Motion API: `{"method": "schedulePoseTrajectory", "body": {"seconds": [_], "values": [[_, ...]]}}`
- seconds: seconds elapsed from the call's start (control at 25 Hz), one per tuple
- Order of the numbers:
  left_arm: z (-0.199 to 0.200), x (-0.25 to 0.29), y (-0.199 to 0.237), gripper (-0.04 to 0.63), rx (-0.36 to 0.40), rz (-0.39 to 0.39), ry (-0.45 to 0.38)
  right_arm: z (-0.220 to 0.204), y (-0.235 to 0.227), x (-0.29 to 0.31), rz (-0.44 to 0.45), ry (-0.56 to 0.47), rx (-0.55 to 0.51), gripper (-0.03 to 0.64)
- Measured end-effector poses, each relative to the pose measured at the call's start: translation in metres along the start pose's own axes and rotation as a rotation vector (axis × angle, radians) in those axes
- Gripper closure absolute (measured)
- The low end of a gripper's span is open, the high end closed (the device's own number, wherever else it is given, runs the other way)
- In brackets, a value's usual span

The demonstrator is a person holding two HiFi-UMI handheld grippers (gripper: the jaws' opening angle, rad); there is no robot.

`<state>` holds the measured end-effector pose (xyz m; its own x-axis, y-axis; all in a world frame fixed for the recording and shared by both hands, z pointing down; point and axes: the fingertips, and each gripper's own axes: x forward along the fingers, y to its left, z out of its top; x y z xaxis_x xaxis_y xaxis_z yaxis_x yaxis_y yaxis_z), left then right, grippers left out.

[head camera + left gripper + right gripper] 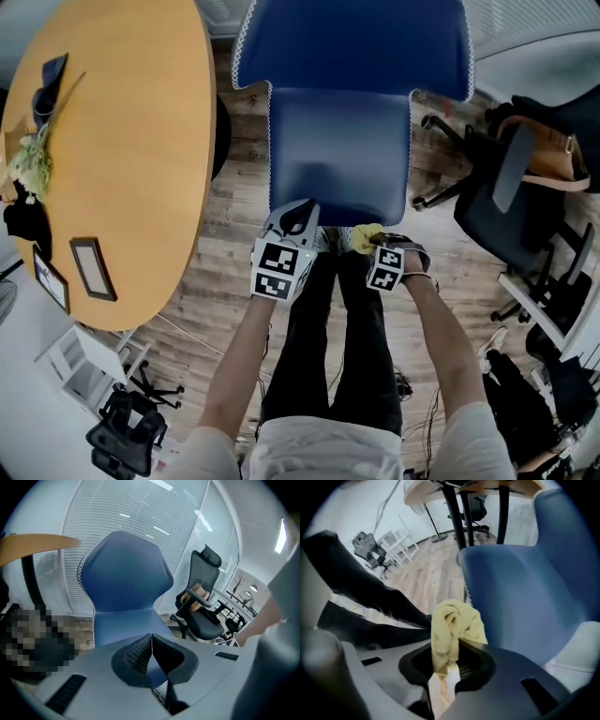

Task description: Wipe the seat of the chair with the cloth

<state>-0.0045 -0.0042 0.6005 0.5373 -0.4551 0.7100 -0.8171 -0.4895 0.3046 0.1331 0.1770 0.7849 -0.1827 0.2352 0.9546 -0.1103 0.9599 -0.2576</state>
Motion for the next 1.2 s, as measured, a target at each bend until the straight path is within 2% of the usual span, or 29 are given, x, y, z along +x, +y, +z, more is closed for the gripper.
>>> {"method": "schedulePoseTrajectory", "body": {"seconds": [0.04, 0.08, 0.12, 0.28, 0.4, 0.68, 0.84, 1.04, 1.2], "values": [[0.000, -0.003, 0.002, 0.568, 0.001, 0.003, -0.002, 0.012, 0.012, -0.001, 0.073, -0.043, -0.012, 0.526], [0.001, -0.005, 0.005, 0.568, 0.002, 0.007, -0.004, 0.022, 0.017, -0.002, 0.108, -0.070, -0.020, 0.526], [0.001, -0.008, 0.007, 0.568, 0.004, 0.011, -0.006, 0.028, 0.015, -0.003, 0.106, -0.079, -0.020, 0.526], [0.001, -0.016, 0.018, 0.568, 0.007, 0.033, 0.000, 0.046, -0.020, -0.002, 0.011, -0.071, 0.060, 0.526], [0.001, -0.020, 0.026, 0.568, -0.007, 0.049, 0.003, 0.051, -0.044, 0.000, -0.024, -0.029, 0.057, 0.526], [0.001, -0.014, 0.031, 0.568, -0.034, 0.067, 0.019, 0.050, -0.052, 0.001, 0.036, -0.019, 0.055, 0.525], [0.009, -0.008, 0.033, 0.568, -0.022, 0.072, 0.030, 0.051, -0.057, -0.001, 0.084, -0.006, 0.035, 0.522], [0.031, -0.003, 0.045, 0.568, -0.046, 0.107, 0.017, 0.047, -0.067, -0.003, 0.128, 0.015, 0.021, 0.518], [0.049, -0.001, 0.057, 0.568, -0.066, 0.133, -0.002, 0.052, -0.090, -0.009, 0.126, 0.027, -0.003, 0.520]]}}
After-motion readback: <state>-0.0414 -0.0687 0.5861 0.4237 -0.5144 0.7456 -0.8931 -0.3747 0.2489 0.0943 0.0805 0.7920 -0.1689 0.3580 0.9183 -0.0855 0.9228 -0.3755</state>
